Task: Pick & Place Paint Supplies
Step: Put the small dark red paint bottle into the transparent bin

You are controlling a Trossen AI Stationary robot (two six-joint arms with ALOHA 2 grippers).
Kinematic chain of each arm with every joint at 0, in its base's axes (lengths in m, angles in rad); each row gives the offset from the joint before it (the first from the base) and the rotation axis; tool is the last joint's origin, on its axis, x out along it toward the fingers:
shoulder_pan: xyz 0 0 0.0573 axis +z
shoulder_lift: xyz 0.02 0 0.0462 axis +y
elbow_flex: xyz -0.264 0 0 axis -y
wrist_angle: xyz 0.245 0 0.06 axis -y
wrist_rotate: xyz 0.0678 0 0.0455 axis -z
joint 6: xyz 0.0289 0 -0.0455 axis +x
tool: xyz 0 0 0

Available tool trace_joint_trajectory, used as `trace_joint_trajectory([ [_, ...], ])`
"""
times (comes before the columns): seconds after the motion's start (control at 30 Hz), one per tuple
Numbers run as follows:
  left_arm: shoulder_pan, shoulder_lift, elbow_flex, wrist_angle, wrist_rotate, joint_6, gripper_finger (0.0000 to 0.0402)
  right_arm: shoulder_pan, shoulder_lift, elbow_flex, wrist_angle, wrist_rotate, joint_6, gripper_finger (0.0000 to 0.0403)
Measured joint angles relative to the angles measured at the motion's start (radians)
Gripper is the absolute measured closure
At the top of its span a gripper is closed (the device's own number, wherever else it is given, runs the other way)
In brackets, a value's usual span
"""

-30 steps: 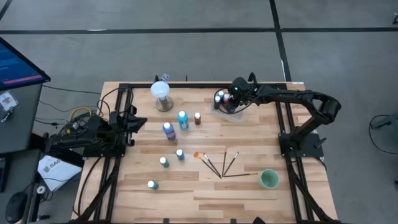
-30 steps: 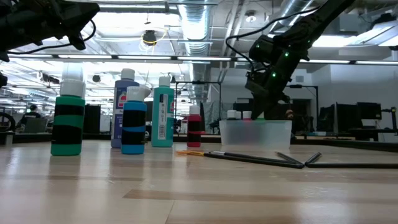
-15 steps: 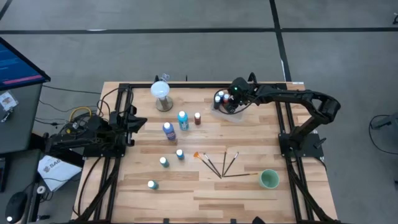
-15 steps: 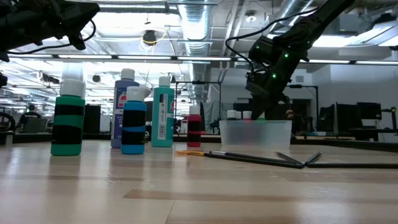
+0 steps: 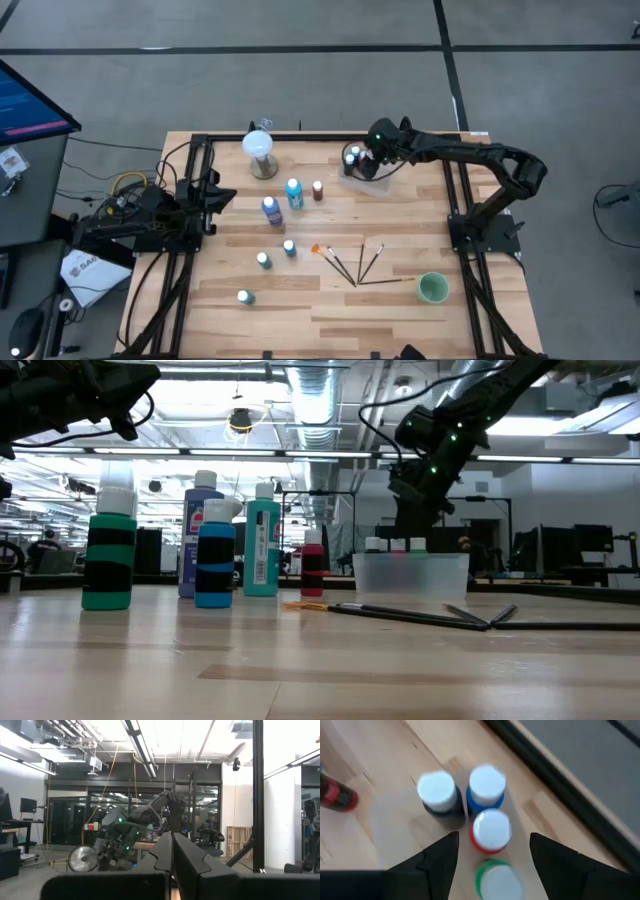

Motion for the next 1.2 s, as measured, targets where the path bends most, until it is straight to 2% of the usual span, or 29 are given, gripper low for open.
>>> trace_joint_trajectory([
  [0.23,0.000,0.000,0.000,0.000,0.000,0.000,0.0400,0.004,0.000,0.106,-0.068,-0.012,-0.024,0.0164],
  [0.4,0.000,0.000,0.000,0.000,0.000,0.000,0.0400,0.063,-0.001,0.192,-0.019,-0.206,-0.001,0.0164],
  [0.47,0.000,0.000,0.000,0.000,0.000,0.000,0.0400,0.115,-0.002,0.205,0.026,-0.233,-0.022,0.0164],
  [0.7,0.000,0.000,0.000,0.000,0.000,0.000,0.0400,0.261,0.061,0.206,0.155,-0.230,-0.179,0.0164],
  [0.97,0.000,0.000,0.000,0.000,0.000,0.000,0.0400,0.265,0.209,0.205,0.269,-0.231,-0.183,0.0164],
  [1.2,0.000,0.000,0.000,0.000,0.000,0.000,0.0400,0.282,0.293,0.235,0.284,-0.272,-0.167,0.0164],
])
